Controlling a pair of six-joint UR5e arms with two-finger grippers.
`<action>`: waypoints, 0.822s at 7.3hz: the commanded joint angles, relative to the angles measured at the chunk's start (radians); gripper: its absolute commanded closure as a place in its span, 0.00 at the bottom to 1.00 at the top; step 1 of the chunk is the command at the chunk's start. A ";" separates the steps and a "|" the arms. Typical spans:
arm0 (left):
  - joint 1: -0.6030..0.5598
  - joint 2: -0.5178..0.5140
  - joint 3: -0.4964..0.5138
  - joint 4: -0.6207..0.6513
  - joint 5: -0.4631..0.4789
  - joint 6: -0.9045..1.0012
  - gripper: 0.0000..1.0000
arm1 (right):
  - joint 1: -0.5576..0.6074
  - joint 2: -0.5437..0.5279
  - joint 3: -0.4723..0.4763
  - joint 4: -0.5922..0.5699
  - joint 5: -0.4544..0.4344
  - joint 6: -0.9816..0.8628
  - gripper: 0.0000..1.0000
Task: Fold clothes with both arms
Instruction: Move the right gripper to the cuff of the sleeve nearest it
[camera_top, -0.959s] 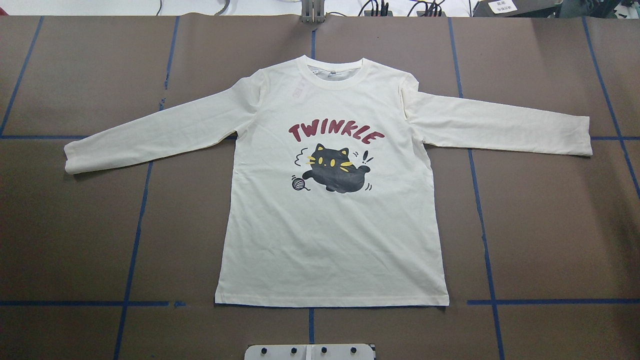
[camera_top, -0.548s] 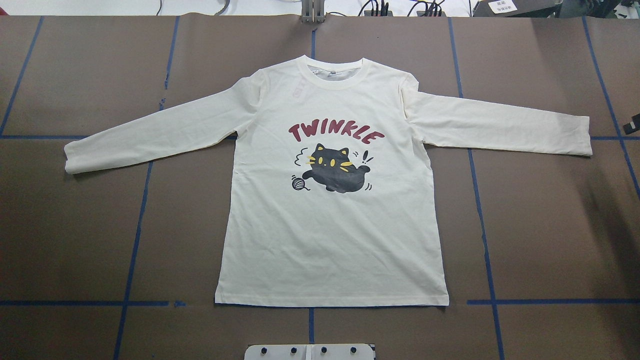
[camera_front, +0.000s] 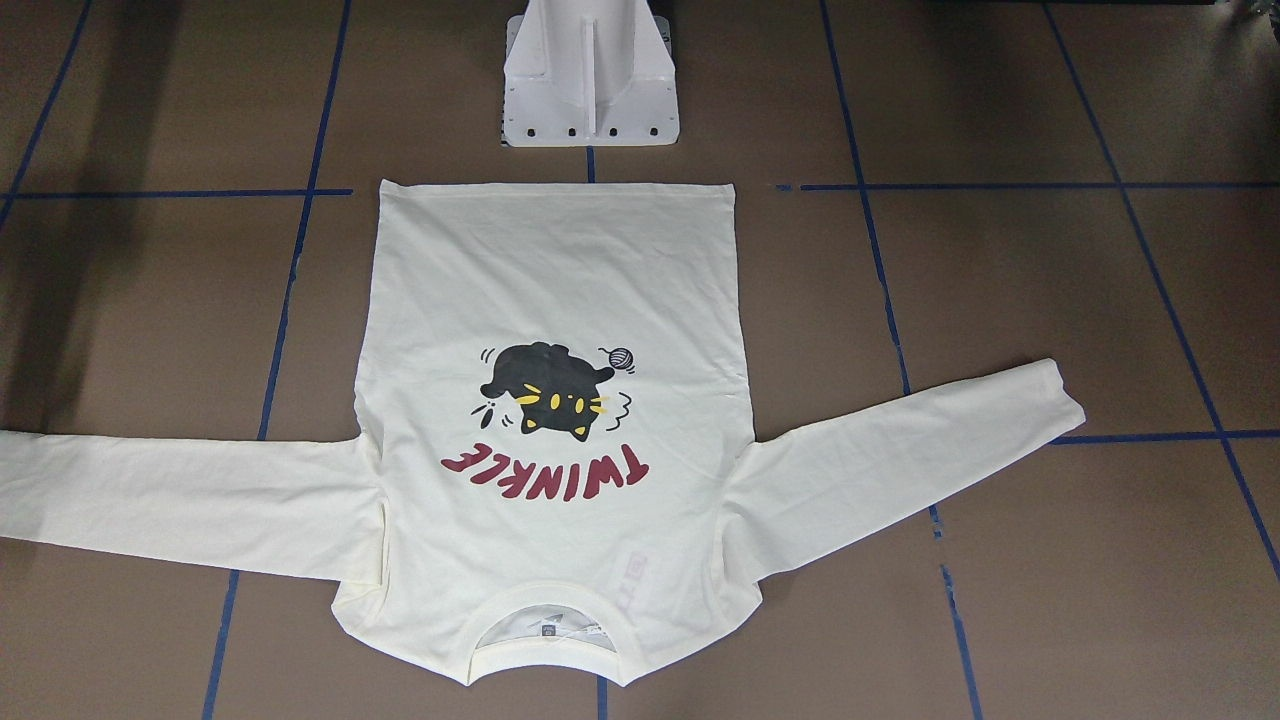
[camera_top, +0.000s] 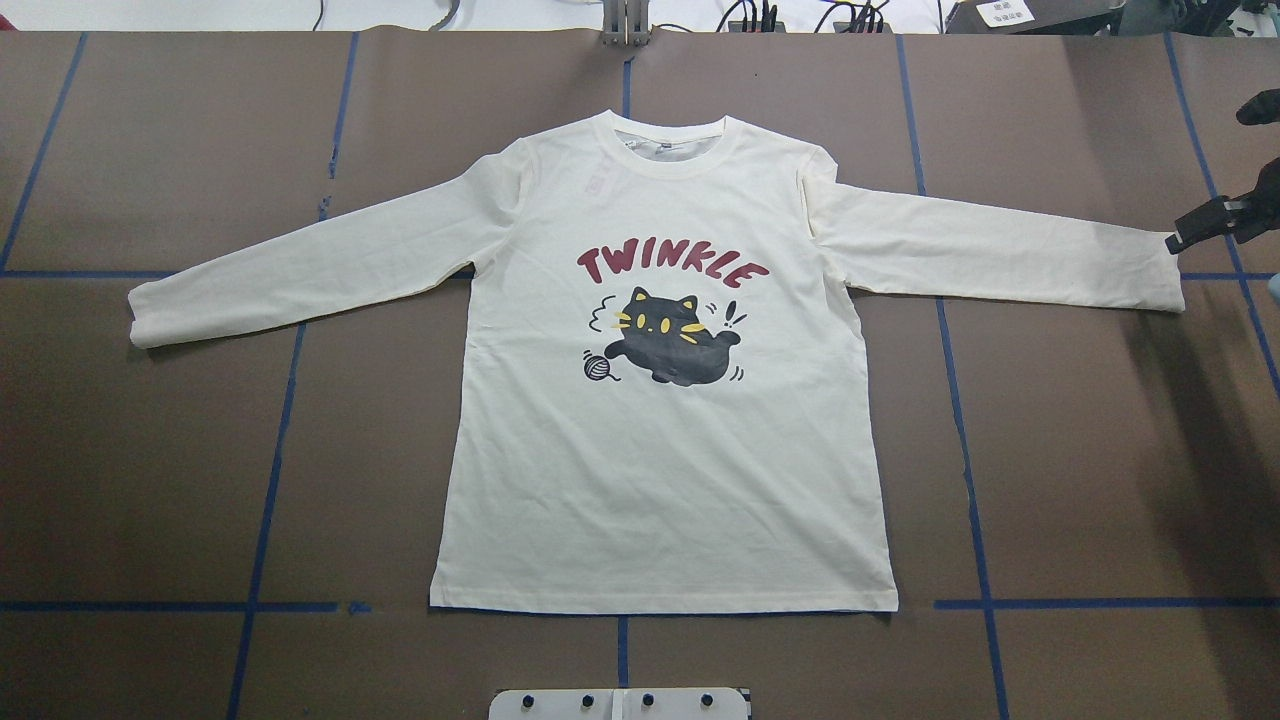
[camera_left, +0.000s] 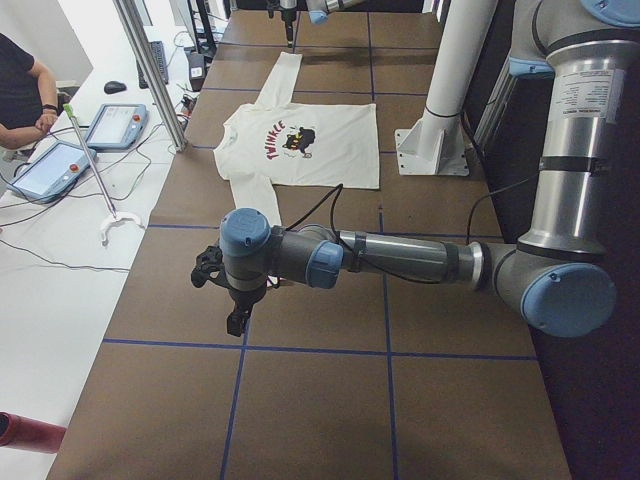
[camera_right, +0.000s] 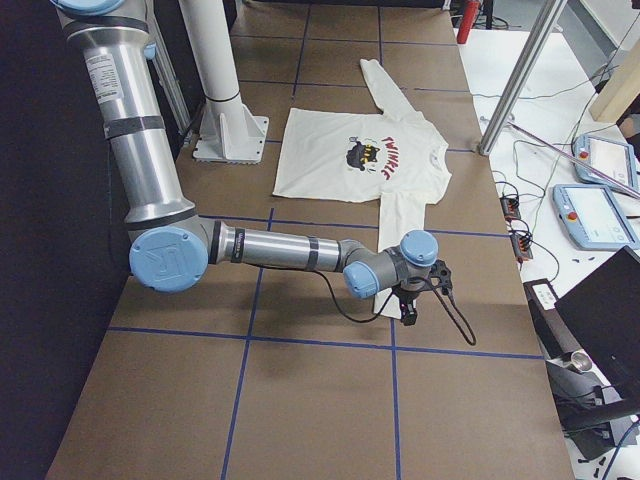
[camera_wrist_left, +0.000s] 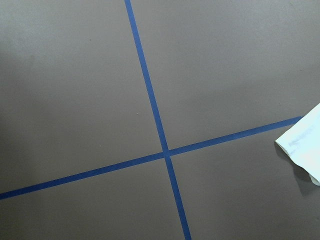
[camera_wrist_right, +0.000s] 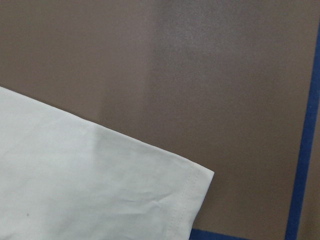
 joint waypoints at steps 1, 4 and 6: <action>0.000 -0.006 0.003 -0.001 -0.001 0.000 0.00 | -0.022 0.020 -0.054 0.000 0.000 0.000 0.00; 0.000 -0.007 -0.003 -0.001 -0.001 0.000 0.00 | -0.045 0.025 -0.082 0.002 0.000 -0.001 0.00; 0.000 -0.007 -0.003 -0.001 -0.001 0.001 0.00 | -0.046 0.034 -0.092 -0.001 -0.001 -0.001 0.00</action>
